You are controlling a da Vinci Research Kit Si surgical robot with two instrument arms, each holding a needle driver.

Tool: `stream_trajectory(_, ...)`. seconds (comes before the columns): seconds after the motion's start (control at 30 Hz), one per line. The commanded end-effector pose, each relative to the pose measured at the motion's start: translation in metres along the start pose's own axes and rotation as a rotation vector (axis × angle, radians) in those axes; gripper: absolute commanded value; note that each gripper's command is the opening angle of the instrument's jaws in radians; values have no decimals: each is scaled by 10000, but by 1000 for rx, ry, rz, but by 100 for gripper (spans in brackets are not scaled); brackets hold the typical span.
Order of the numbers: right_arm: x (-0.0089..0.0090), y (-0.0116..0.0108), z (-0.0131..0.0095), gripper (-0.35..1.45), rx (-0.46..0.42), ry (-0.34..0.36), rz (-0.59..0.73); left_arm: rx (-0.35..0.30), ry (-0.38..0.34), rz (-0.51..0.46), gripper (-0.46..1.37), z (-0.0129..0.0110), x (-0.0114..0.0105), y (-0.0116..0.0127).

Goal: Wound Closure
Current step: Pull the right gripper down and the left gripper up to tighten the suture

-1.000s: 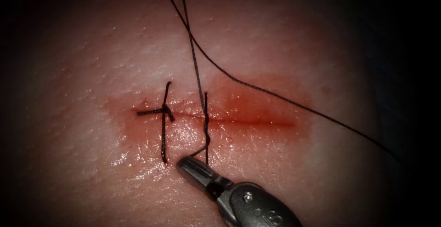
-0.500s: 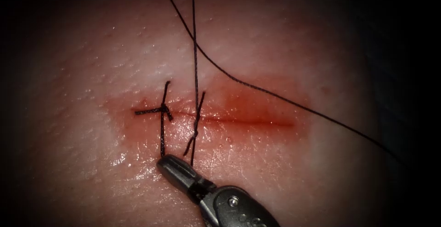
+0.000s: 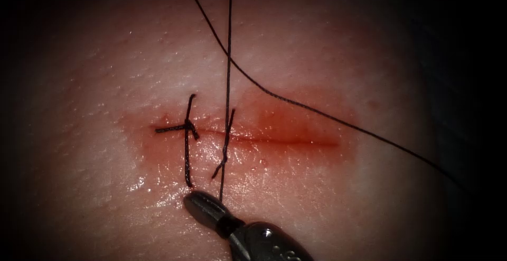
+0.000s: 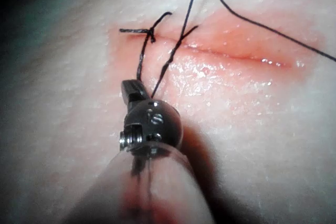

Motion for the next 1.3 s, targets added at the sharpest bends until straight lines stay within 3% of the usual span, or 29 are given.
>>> stream_trajectory(0.03, 0, -1, 0, -35, 1, -6, 3, 2, -1, -1, -35, 1, -2, 0)
stream_trajectory(0.4, -24, -8, 10, -35, 15, -64, -28, 16, -22, 20, -35, 24, -38, 6)
stream_trajectory(0.63, -27, -8, 8, -35, 8, -64, -25, 13, -23, 11, -35, 27, -52, 13)
stream_trajectory(1.3, -40, -6, 7, -35, 4, -91, -66, 12, -29, 14, -35, 28, -55, 16)
